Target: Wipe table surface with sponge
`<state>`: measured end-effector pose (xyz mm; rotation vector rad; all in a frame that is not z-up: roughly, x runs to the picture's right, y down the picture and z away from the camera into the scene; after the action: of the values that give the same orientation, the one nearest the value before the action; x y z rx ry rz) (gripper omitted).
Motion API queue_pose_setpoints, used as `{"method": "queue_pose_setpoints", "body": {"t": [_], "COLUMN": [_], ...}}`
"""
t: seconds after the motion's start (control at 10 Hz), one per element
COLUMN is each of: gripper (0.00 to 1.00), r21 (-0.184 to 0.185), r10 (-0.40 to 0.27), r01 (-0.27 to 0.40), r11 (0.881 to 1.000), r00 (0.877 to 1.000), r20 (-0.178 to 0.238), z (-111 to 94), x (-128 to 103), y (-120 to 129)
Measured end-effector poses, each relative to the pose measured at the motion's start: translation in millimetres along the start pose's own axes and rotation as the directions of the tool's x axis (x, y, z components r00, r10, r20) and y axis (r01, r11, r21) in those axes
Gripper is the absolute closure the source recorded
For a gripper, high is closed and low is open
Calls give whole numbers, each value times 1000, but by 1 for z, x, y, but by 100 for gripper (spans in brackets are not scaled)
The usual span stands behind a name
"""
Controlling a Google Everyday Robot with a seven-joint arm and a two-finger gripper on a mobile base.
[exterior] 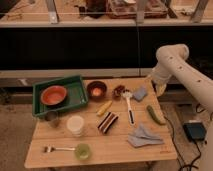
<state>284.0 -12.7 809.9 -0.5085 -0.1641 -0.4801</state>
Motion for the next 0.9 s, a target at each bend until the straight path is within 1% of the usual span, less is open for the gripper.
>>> {"method": "queue_pose_setpoints", "body": {"t": [0.1,0.2,0.3,0.4,0.5,0.6,0.7,0.8,0.9], "gripper": [35,35,35,35,35,35,35,35,35], "r21": [0,10,31,68,109,145,163,186,204], "r10": [-19,-13,-28,-86,-179,-262,-313,-379,-418], "r01": [19,13,27,83,173,250,296,355,389], "r11": [1000,1000,999,994,979,957,941,916,898], "r00": [1000,1000,1000,996,982,962,946,918,899], "r20": [-4,0,15,38,55,71,90,117,129], "z": [0,2,4,7,12,15,19,23,26], "x": [-1,-2,1,2,6,10,13,13,13], "y": [-1,-1,0,-4,-12,-22,-31,-42,-48]}}
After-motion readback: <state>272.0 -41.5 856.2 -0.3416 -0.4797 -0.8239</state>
